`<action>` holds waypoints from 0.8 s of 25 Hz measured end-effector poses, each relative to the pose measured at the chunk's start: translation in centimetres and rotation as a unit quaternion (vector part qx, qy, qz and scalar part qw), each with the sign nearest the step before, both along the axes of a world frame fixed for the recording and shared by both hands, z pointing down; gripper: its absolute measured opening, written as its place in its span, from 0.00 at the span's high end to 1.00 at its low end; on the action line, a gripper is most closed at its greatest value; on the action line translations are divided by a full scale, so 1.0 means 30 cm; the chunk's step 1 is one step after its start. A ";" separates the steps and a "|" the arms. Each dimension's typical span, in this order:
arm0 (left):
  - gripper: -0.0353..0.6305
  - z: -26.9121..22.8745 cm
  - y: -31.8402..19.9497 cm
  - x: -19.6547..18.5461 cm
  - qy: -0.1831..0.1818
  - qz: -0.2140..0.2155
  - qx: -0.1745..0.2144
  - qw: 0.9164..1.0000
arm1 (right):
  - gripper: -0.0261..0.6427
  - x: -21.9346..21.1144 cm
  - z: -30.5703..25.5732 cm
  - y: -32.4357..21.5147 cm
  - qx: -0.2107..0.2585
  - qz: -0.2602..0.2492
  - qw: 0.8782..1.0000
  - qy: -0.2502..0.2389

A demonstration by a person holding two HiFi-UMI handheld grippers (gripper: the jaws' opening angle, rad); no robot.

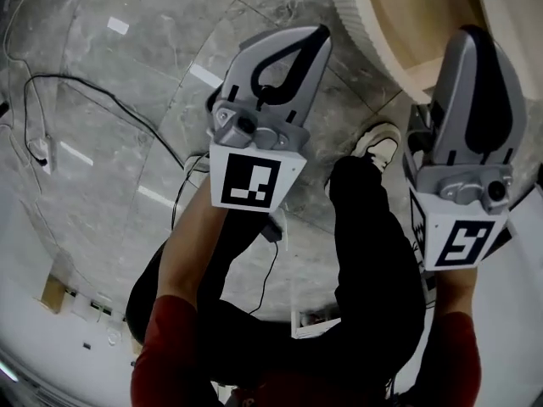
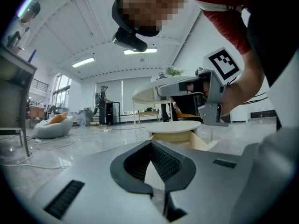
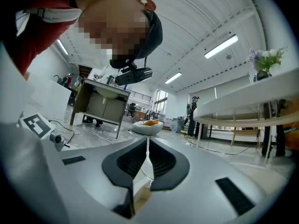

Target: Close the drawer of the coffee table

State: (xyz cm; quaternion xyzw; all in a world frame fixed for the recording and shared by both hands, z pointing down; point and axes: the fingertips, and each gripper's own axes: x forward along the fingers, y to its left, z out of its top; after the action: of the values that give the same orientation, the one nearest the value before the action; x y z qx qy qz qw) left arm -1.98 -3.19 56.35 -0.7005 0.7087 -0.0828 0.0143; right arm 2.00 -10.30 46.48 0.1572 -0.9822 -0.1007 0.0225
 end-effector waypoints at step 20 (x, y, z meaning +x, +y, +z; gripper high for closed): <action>0.93 0.258 -0.075 0.106 0.018 0.111 0.013 0.994 | 0.92 0.050 0.207 -0.060 -0.040 0.029 0.999 0.010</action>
State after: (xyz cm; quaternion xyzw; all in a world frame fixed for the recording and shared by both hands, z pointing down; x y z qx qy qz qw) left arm 1.20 -5.43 64.10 -0.7760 0.6276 -0.0590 0.0196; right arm 3.49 -12.10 52.68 0.1833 -0.9802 -0.0621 0.0416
